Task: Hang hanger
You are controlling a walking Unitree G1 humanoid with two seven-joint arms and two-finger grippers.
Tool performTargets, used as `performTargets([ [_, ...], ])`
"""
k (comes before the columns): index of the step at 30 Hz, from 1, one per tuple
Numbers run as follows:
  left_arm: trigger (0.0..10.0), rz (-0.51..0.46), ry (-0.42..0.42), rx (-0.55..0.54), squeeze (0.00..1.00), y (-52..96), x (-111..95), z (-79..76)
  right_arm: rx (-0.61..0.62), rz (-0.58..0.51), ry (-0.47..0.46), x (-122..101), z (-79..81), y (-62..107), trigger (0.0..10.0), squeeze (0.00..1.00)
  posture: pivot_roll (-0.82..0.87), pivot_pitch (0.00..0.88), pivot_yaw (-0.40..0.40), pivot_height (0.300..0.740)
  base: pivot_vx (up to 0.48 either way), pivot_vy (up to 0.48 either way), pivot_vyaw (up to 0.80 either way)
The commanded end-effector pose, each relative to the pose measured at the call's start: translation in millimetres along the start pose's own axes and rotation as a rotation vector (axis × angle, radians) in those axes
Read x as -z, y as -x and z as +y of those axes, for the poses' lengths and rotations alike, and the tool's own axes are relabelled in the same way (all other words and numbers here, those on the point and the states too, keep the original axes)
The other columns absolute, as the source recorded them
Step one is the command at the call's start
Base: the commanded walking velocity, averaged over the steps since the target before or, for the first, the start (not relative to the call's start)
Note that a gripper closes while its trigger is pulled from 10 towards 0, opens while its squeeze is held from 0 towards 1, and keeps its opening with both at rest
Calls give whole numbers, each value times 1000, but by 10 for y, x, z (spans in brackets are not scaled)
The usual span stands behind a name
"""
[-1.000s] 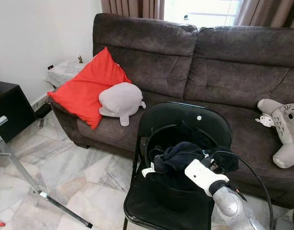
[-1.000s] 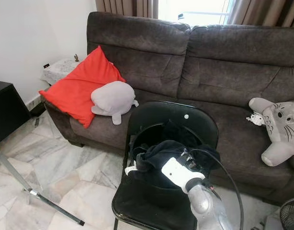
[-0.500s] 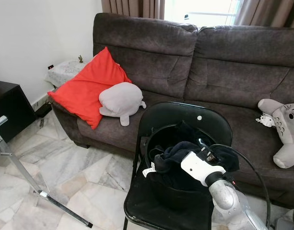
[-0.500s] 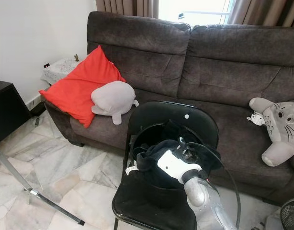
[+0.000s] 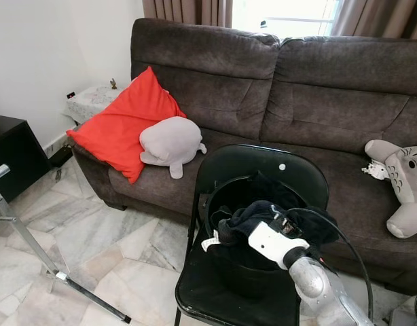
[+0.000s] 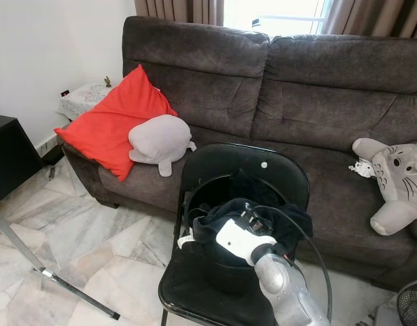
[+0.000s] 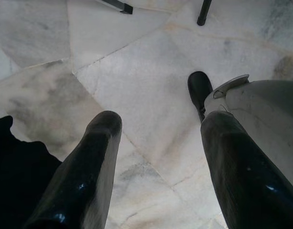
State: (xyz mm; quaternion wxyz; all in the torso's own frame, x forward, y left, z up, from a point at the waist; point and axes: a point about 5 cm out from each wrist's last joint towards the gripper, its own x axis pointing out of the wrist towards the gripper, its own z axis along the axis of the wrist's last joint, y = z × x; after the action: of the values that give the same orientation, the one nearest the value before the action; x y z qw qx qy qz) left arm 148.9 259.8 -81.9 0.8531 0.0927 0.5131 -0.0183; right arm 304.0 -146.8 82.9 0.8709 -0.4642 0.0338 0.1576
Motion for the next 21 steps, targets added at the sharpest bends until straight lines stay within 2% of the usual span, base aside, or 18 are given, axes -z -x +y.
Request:
performTargets([
  [1,10000,15,-7,-13,0,15,38,46,-18,-14,0,-35,33,-20,0,0,-54,0,42,740,0,0,0],
  [10,10000,17,-5,-11,0,16,45,45,-9,61,7,71,54,-26,0,0,-43,0,38,740,0,0,0],
  [11,10000,17,-4,-11,0,16,47,45,-6,81,8,94,55,-28,2275,0,-43,0,38,740,0,0,0],
  [12,10000,18,-4,-11,0,17,48,46,-1,88,8,103,51,-28,6431,0,-40,0,37,740,0,0,0],
  [13,10000,18,-3,-11,0,17,49,46,2,91,8,108,48,-29,6431,0,-40,0,37,740,0,0,0],
  [14,10000,18,-3,-11,0,17,49,46,4,99,4,117,46,-29,9922,0,-40,0,37,740,0,0,0],
  [21,10000,20,-5,-12,0,19,56,50,11,84,-17,116,52,-23,10000,0,-42,0,37,740,0,0,0],
])
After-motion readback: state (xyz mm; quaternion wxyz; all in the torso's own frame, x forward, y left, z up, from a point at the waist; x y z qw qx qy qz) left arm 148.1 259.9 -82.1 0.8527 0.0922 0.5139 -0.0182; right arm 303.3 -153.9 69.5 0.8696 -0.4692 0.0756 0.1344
